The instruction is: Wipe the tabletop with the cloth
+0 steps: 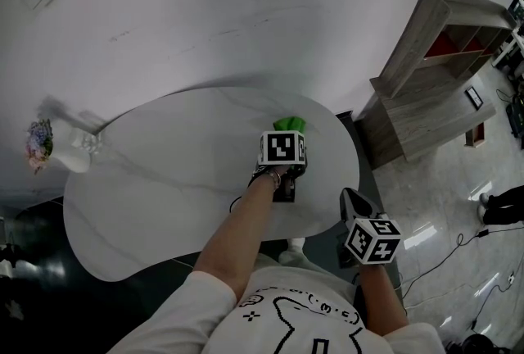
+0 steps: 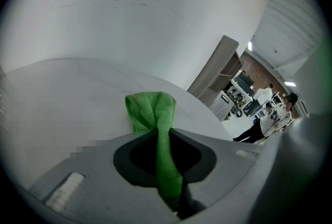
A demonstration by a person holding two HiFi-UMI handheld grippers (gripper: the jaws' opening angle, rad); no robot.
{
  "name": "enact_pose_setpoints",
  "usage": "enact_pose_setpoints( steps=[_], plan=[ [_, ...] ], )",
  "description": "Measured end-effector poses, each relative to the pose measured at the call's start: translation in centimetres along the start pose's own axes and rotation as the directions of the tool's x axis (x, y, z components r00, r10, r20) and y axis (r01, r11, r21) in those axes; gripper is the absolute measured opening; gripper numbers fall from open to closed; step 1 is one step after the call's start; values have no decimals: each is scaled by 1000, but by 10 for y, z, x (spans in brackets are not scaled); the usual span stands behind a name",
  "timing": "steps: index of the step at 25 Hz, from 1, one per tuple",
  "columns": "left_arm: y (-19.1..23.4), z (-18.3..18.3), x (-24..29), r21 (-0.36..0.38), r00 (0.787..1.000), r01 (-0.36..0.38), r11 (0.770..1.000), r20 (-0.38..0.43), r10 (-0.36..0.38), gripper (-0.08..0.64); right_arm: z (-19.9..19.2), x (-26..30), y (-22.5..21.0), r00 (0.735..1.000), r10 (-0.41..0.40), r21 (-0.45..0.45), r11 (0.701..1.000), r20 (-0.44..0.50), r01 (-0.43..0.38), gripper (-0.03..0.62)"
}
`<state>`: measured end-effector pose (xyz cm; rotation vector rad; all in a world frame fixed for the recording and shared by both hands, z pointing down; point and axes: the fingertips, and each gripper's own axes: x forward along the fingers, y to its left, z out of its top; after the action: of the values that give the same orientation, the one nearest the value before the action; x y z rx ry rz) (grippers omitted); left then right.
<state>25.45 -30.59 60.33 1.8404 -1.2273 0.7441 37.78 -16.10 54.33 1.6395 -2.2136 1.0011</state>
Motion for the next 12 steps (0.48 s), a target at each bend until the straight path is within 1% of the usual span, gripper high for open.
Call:
enact_pose_setpoints(
  steps=[8,10,12],
  plan=[
    [-27,4,13,25,999,39,999,-15,-38,54,-7,-6,-7,999,-32,6,999,-3,32,-6],
    [-34,4,16,16,999,49,999,-19,-49,54,-8,-9,-11,999,-45,17,999,0,45,-6],
    [-43,4,19,-15,996,84,996,-26,-84,54,-9,-10,-13,999,-54,24,998,0,54,-6]
  ],
)
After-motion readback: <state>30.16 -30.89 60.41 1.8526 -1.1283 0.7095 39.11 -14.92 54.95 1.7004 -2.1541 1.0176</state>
